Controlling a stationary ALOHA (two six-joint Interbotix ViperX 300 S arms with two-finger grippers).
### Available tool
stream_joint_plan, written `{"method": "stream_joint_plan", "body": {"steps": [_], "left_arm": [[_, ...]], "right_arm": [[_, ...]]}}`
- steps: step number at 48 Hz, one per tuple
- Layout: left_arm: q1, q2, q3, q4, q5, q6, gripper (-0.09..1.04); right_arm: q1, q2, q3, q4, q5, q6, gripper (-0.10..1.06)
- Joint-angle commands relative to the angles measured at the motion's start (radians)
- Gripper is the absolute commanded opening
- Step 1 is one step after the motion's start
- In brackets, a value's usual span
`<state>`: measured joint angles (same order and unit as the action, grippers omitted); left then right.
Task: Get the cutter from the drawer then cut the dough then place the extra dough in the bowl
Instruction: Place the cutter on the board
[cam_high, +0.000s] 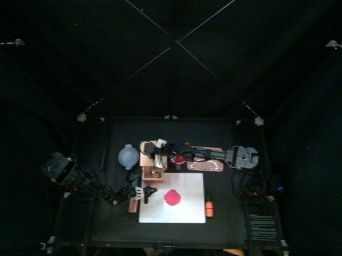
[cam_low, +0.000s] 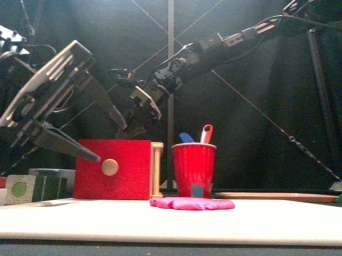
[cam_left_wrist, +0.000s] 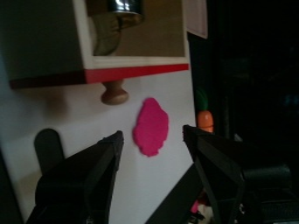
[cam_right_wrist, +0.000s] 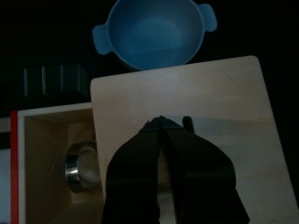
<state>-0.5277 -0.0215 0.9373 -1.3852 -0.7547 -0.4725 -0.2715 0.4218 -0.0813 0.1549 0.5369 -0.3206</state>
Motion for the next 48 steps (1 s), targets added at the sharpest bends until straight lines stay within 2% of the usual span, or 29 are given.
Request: {"method": "stream_joint_plan", "body": {"steps": [1,6,12,17,32,41,48], "left_arm": [[-0.009,-0.057,-0.009,0.086,-0.041,0.026,0.9],[-0.009,-0.115,-0.011,0.267,-0.123,0.109,0.89],[0.003,-0.183,0.014,0.497,-0.198,0.264,0.88],[0.031,-0.236,0.049,0.604,-0.201,0.38,0.88],[0.161,-0.44,0.241,0.796,-0.183,0.678,0.88],[0.202,-0.606,0.305,0.796,-0.141,0.811,0.89],[0.268,-0.712,0.336,0.796,-0.032,0.888,0.89]], "right_arm": [[0.005,0.014,-0.006,-0.005,0.014,-0.003,0.07],[0.006,0.014,-0.014,-0.006,0.023,-0.003,0.07],[0.009,0.012,-0.025,-0.006,0.035,-0.003,0.07],[0.011,0.012,-0.043,-0.008,0.055,-0.003,0.07],[0.018,-0.021,-0.103,-0.003,0.084,-0.002,0.07],[0.028,-0.077,-0.11,-0.002,0.11,-0.002,0.07],[0.035,-0.106,-0.114,0.014,0.13,-0.002,0.08]]}}
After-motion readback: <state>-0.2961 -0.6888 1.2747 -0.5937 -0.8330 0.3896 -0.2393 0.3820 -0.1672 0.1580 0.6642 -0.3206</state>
